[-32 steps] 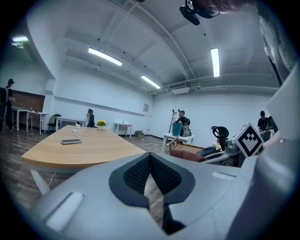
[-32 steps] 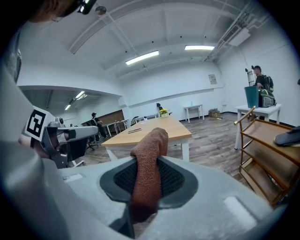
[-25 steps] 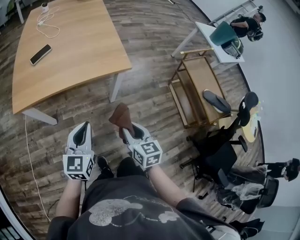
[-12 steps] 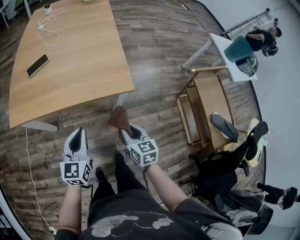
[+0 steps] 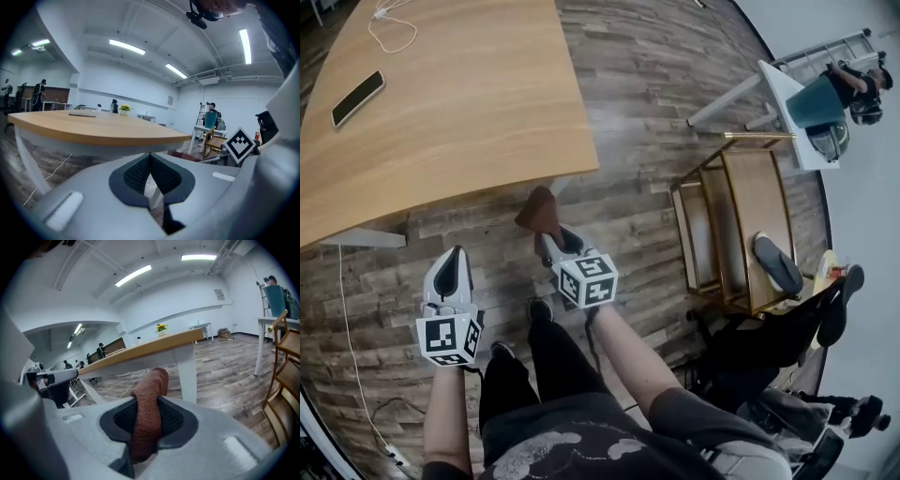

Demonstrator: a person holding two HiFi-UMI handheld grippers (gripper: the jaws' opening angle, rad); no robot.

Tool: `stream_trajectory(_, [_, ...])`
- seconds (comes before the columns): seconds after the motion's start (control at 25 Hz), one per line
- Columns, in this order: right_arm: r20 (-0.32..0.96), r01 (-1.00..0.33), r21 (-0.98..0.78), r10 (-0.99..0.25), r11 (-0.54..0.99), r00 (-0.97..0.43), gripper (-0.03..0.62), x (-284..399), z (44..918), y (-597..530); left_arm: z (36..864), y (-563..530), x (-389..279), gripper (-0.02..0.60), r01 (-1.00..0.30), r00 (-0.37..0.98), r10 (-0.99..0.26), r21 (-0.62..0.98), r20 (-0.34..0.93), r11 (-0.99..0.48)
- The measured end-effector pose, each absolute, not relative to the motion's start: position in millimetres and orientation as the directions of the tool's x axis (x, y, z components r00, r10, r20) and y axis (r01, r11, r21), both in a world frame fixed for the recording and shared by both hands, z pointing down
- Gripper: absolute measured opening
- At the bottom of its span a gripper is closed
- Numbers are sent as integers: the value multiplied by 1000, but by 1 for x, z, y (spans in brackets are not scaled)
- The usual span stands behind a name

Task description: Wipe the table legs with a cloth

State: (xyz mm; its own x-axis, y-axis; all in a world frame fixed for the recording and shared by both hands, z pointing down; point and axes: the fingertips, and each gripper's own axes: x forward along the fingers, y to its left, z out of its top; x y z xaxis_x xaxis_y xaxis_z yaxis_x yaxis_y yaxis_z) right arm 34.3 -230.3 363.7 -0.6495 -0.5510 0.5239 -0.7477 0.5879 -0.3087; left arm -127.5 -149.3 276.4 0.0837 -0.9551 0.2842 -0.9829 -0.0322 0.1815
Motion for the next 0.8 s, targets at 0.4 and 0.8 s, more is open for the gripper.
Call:
stream_trajectory(0.4, [376, -760, -370, -662, 535, -649, 80, 22, 392, -278, 344, -192, -114, 18, -972, 176, -961, 194, 213, -135])
stream_trajectory(0.8, [288, -792, -331, -745, 513, -602, 81, 31, 455, -306, 440, -220, -113, 18, -967, 233, -954, 153, 190, -206])
